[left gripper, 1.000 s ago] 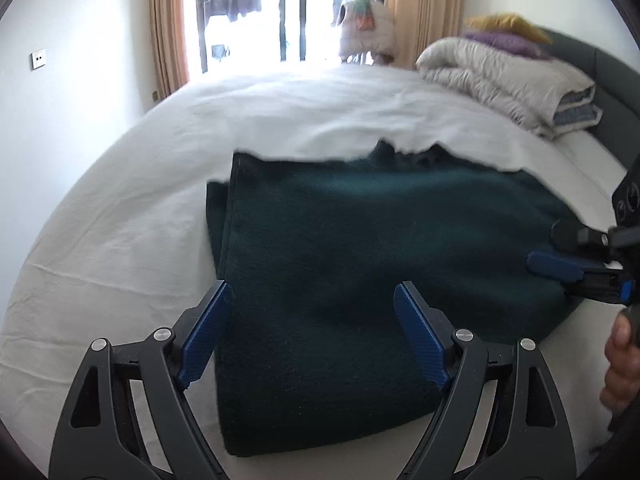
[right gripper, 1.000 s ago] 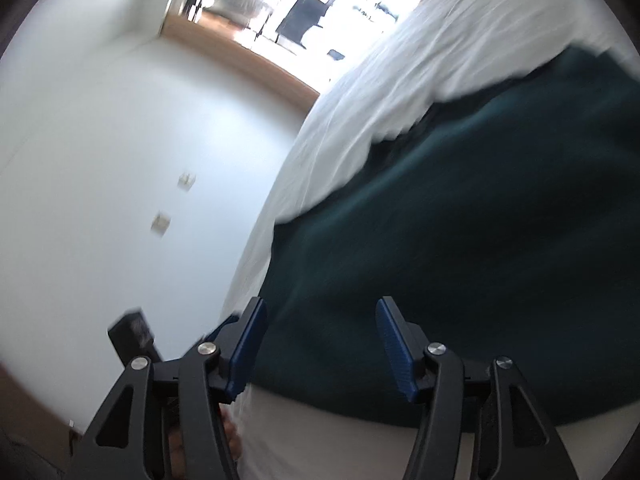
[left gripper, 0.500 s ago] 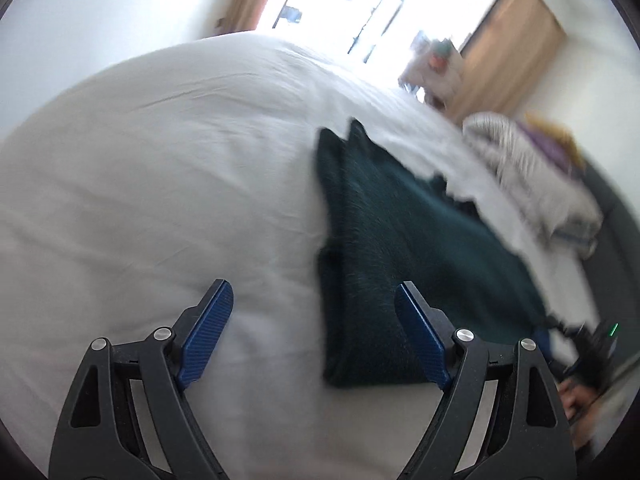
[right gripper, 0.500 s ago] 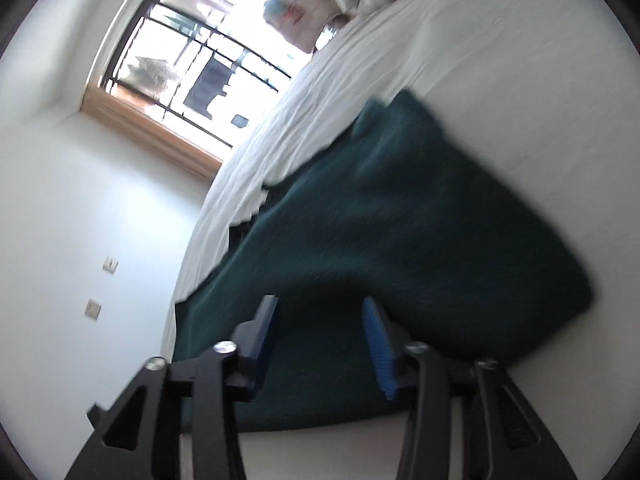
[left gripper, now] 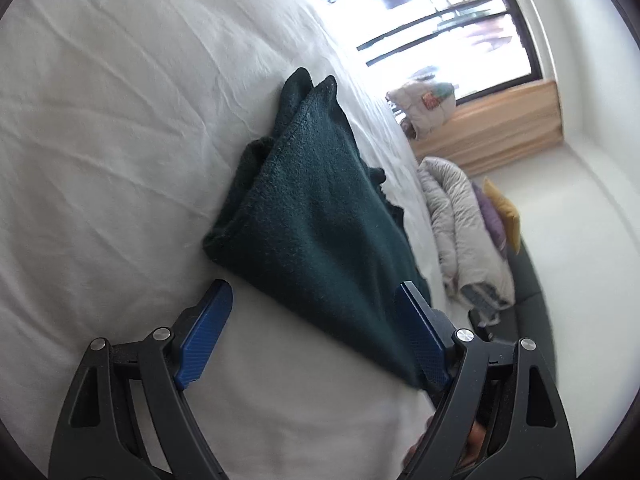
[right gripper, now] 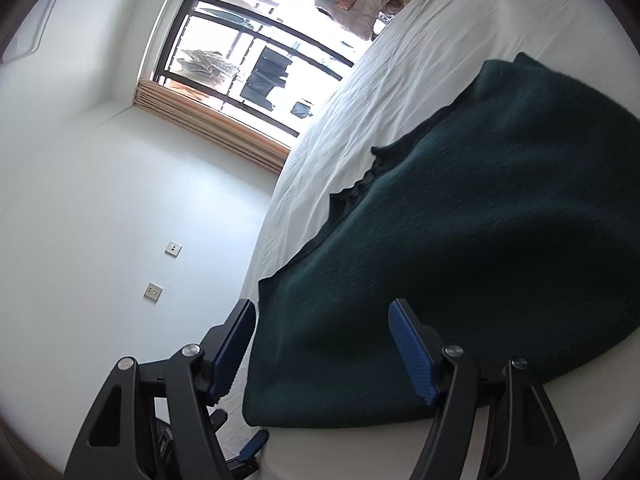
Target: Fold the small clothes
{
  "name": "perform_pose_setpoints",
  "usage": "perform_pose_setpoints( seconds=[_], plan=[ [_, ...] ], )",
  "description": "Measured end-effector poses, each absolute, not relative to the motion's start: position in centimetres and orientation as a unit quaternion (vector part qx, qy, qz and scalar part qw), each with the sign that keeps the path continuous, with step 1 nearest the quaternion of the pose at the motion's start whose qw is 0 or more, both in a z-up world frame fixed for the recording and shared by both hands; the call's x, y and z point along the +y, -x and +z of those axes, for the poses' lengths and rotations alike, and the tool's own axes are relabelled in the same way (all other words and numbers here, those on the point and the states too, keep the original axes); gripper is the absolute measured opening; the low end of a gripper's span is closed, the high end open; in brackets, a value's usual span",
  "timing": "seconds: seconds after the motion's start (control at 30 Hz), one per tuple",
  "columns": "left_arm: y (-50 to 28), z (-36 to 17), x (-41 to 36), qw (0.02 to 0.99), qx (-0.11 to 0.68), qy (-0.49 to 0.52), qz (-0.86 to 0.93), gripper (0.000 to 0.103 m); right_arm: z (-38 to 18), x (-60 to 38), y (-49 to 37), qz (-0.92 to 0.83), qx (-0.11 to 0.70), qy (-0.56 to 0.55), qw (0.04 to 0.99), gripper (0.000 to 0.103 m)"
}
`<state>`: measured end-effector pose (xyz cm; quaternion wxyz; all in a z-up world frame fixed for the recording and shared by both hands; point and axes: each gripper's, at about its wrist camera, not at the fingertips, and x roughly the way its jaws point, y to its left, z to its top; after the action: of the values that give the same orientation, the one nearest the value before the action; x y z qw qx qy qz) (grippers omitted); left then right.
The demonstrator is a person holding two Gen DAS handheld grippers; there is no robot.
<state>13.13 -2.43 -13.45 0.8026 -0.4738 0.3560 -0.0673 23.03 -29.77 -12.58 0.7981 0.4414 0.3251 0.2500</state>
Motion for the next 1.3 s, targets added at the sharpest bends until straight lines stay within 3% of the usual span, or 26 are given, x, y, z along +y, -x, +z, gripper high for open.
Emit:
perform_pose_setpoints(
  seconds=[0.47,0.6,0.63,0.67,0.7,0.73,0.77,1.1,1.13,1.2,1.27,1.3],
  plan=[
    [-18.4,-15.1,-2.5,0.767,0.296,0.568,-0.026,0.079,-11.0,-26.1,-27.2,0.287,0.358,-0.398,0.794,0.066],
    [-21.3,-16.0,-2.6,0.75,0.317,0.578,-0.051,0.03,-12.3,-24.3,-29.5,0.288,0.39,-0.389,0.783,0.065],
    [-21.7,-16.5,-2.6,0.749,0.323,0.577,-0.047,0.027,-12.6,-23.7,-30.0,0.284,0.4,-0.383,0.783,0.064],
    [-22.1,-16.8,-2.5,0.752,0.327,0.57,-0.046,0.016,-13.0,-23.2,-30.4,0.283,0.411,-0.375,0.781,0.064],
    [-22.4,-17.0,-2.4,0.758,0.33,0.561,-0.043,0.011,-13.5,-22.6,-31.0,0.284,0.428,-0.365,0.777,0.064],
    [-22.6,-17.2,-2.3,0.764,0.33,0.553,-0.046,0.011,-14.0,-22.3,-31.3,0.278,0.439,-0.357,0.777,0.063],
    [-22.9,-17.4,-2.2,0.766,0.331,0.549,-0.048,0.01,-14.4,-22.0,-31.6,0.268,0.445,-0.347,0.781,0.055],
    [-25.3,-13.9,-3.7,0.814,0.326,0.478,-0.042,0.009,-15.8,-23.7,-31.4,0.282,0.446,-0.354,0.772,0.031],
    [-25.6,-12.5,-4.4,0.829,0.321,0.455,-0.044,0.009,-15.7,-24.1,-31.4,0.283,0.45,-0.361,0.766,0.031],
    [-26.5,-8.7,-6.9,0.867,0.306,0.388,-0.059,0.009,-14.9,-25.6,-31.4,0.294,0.444,-0.381,0.756,0.045],
    [-27.5,-4.7,-11.3,0.907,0.296,0.286,-0.085,0.009,-13.9,-28.2,-31.2,0.303,0.417,-0.404,0.756,0.074],
    [-28.3,-3.1,-14.5,0.926,0.296,0.211,-0.099,0.009,-13.8,-29.6,-31.4,0.31,0.41,-0.422,0.747,0.079]
  ],
)
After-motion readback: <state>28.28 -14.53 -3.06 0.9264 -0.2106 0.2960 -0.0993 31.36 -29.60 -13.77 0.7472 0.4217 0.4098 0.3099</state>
